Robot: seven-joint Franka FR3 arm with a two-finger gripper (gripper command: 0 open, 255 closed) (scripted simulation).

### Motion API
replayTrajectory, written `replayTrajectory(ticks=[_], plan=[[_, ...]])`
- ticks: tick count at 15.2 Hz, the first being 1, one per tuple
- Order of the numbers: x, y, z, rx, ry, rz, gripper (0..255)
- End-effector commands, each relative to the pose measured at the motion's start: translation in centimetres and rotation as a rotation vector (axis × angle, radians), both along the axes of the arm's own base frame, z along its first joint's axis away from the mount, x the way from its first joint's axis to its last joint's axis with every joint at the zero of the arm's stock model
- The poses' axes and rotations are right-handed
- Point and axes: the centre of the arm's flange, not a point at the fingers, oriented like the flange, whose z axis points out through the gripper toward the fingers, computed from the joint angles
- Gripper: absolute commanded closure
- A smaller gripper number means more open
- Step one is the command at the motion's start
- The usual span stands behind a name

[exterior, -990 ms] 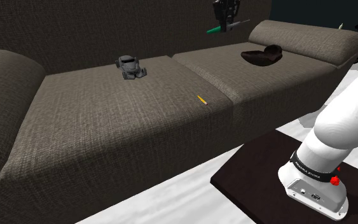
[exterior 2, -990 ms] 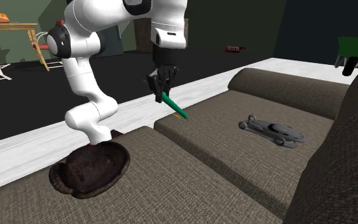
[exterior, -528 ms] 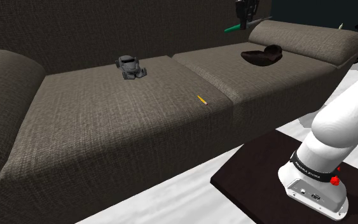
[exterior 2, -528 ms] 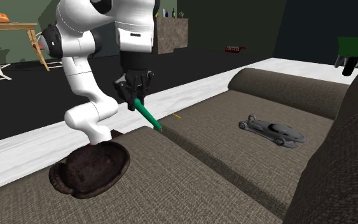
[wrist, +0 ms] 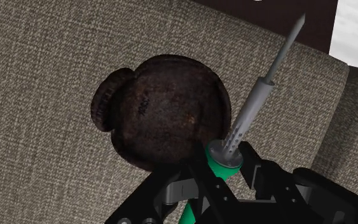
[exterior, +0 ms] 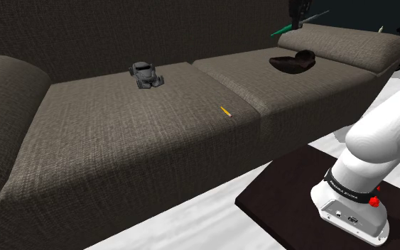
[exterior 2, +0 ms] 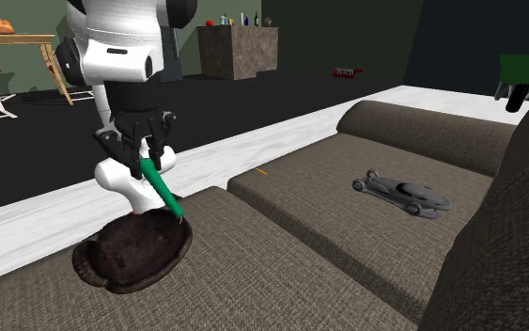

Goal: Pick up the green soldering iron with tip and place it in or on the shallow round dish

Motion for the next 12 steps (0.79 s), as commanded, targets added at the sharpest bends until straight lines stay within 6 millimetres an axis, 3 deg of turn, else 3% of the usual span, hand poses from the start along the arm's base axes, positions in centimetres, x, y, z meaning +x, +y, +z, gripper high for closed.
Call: replayTrajectory(ticks=[1,2,12], plan=[[-0.9,-2.3,-0.4,0.000,0.000,0.002,255],[-1.5,-3.8,-0.4,0.000,0.000,0.002,255],[-1.5,-3.8,-5.7,0.000,0.000,0.002,255]])
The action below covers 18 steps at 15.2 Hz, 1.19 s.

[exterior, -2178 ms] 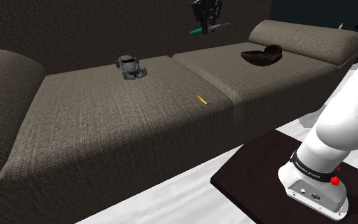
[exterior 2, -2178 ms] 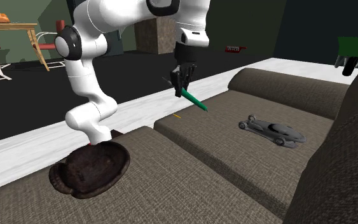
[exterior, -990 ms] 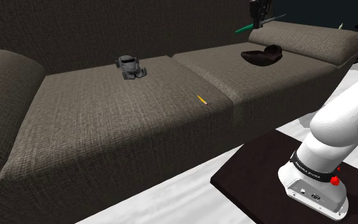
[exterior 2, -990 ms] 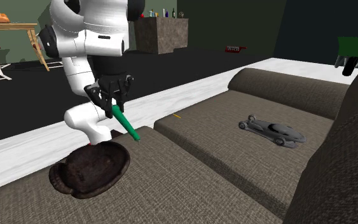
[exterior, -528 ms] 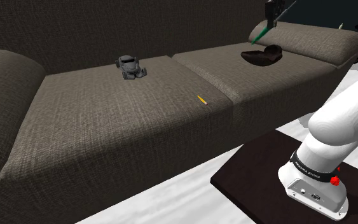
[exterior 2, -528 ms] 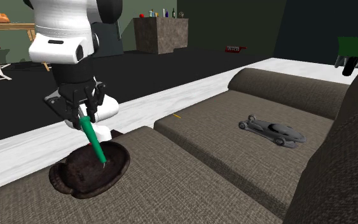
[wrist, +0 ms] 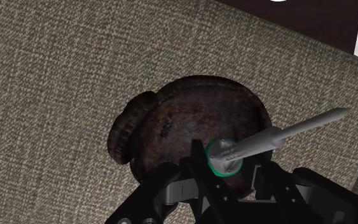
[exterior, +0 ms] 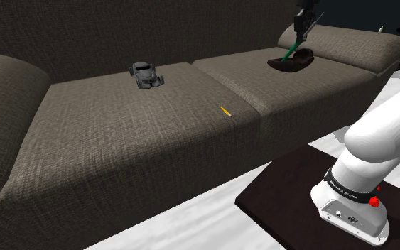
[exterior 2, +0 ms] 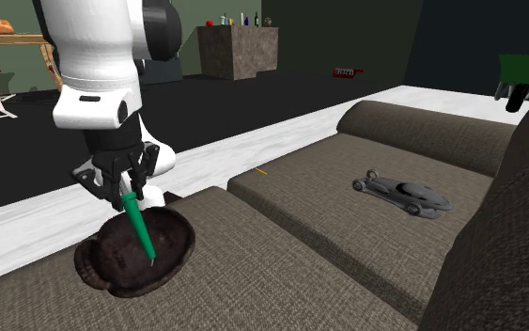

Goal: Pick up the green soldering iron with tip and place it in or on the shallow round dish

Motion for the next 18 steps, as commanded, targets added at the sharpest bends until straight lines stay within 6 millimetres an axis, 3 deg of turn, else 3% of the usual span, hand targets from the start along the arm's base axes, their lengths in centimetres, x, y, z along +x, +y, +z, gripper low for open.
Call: replayTrajectory(ticks=[1,4,11,12,17,18], plan=[[0.1,0.1,-1.2,0.000,0.000,0.000,255],[0.1,0.1,-2.7,0.000,0.000,0.000,255],[0.1,0.1,-2.7,0.000,0.000,0.000,255],[0.1,0.1,-2.7,0.000,0.000,0.000,0],[0.1,0.1,-2.7,0.000,0.000,0.000,0],[0.2,0.1,-1.4,0.000,0.000,0.000,0]])
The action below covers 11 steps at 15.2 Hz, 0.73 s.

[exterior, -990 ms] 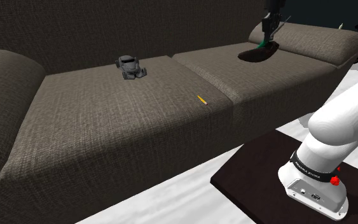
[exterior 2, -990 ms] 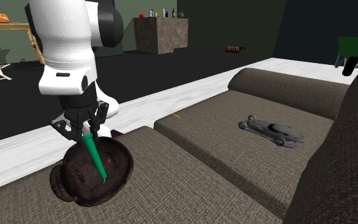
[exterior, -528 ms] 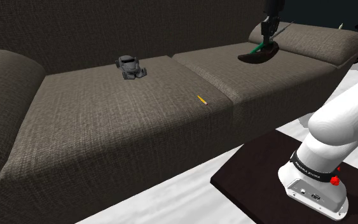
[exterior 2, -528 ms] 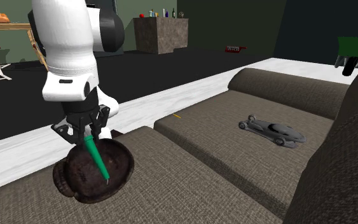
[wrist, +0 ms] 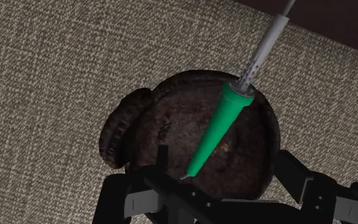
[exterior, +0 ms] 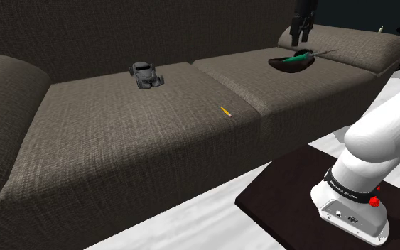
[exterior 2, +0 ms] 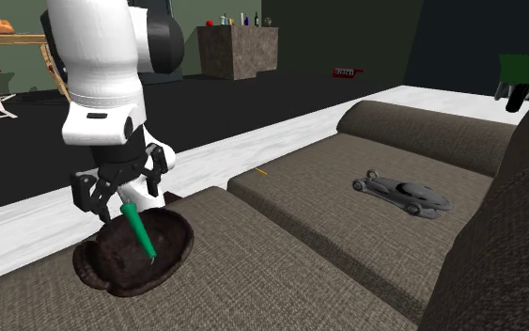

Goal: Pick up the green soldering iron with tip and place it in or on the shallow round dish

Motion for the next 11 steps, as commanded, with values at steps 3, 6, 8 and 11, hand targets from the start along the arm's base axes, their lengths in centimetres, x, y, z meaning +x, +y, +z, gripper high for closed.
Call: replayTrajectory(ticks=[3,6,8,11], plan=[[0.6,0.0,4.4,0.000,0.000,0.000,0],[0.6,0.0,4.4,0.000,0.000,0.000,0],[0.6,0.0,4.4,0.000,0.000,0.000,0],[0.6,0.0,4.4,0.000,0.000,0.000,0]])
